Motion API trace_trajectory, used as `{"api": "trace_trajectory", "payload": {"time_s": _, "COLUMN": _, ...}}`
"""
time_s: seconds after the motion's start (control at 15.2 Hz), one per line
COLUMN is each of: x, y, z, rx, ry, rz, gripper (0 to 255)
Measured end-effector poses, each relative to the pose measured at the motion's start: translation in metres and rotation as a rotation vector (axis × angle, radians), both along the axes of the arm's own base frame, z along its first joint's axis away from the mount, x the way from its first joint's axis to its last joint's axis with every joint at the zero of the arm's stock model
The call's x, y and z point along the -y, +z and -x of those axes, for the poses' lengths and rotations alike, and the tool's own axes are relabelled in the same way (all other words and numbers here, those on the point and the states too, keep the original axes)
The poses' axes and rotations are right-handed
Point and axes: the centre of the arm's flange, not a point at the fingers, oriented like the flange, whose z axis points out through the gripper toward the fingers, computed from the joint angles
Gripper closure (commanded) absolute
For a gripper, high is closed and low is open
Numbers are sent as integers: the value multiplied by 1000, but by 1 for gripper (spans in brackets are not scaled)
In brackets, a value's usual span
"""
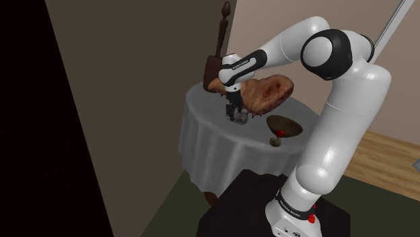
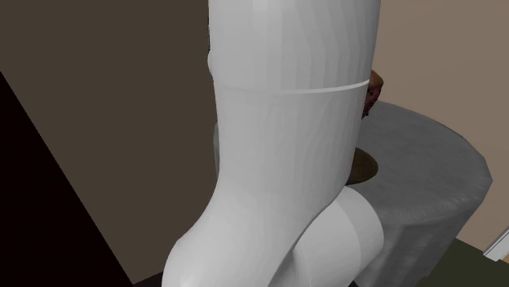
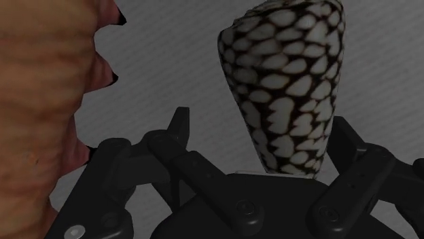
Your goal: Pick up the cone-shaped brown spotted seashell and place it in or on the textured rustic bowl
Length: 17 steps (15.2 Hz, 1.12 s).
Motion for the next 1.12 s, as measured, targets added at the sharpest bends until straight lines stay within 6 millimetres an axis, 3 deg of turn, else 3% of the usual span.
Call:
{"api": "trace_trajectory", "payload": {"time_s": 0.07, "x": 0, "y": 0, "z": 0, "rx": 0, "ry": 0, "rz": 0, "gripper": 255}}
{"api": "trace_trajectory", "payload": {"time_s": 0.79, "x": 1, "y": 2, "z": 1, "rx": -1, "ry": -1, "rz": 1, "gripper": 255}}
{"api": "trace_trajectory", "payload": {"time_s": 1.12, "x": 0, "y": 26, "z": 1, "rx": 0, "ry": 0, "rz": 0, "gripper": 255}}
